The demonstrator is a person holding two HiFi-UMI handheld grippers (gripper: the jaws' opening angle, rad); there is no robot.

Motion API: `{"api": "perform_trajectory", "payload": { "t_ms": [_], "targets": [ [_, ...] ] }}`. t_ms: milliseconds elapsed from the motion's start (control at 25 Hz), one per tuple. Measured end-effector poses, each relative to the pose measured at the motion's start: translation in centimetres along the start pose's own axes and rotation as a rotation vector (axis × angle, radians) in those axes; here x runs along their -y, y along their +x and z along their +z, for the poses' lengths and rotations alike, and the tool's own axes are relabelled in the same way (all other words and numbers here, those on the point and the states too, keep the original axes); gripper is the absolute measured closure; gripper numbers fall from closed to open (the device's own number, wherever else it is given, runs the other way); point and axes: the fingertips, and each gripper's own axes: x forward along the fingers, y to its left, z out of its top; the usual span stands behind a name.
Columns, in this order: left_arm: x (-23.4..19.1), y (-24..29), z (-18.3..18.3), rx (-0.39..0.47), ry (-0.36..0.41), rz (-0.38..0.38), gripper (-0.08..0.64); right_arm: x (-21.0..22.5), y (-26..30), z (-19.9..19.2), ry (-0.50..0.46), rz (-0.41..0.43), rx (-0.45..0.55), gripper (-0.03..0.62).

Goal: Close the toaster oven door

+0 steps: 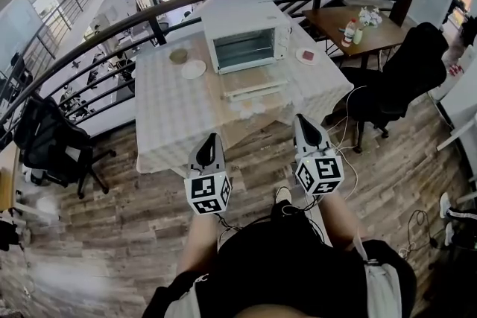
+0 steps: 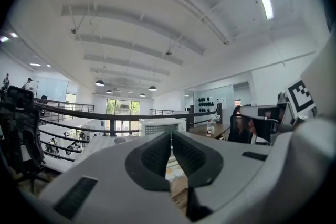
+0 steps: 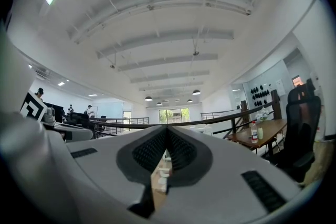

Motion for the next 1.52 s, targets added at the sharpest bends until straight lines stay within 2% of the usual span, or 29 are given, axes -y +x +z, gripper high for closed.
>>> {"api": "perform_trajectory", "payload": {
  "t_ms": [360, 840, 1120, 1280, 1520],
  "targets": [
    [0.1, 9.2, 0.7, -0.013, 0.021, 0.020, 0.540, 5.6, 7.7, -1.1, 0.024, 0.022, -0.008, 0.600],
    [0.4, 20.4, 1.0, -0.054, 0.008, 0.116, 0.540, 12.0, 18.8, -2.0, 0.024, 0.145, -0.040, 0.600],
    [-0.2, 24.2, -0.5, -0.095, -0.006, 0.192, 0.540, 14.2, 23.8, -3.4, 0.048, 0.219, -0.063, 0.600],
    [-0.3, 24.7, -1.8, -0.118, -0.023, 0.228, 0.540, 14.6, 25.2, -4.6, 0.054, 0.256, -0.081, 0.600],
    [-1.3, 24.6, -4.3, -0.184, -0.042, 0.249, 0.540, 14.0, 26.8, -6.1, 0.081, 0.267, -0.121, 0.600]
  ]
}}
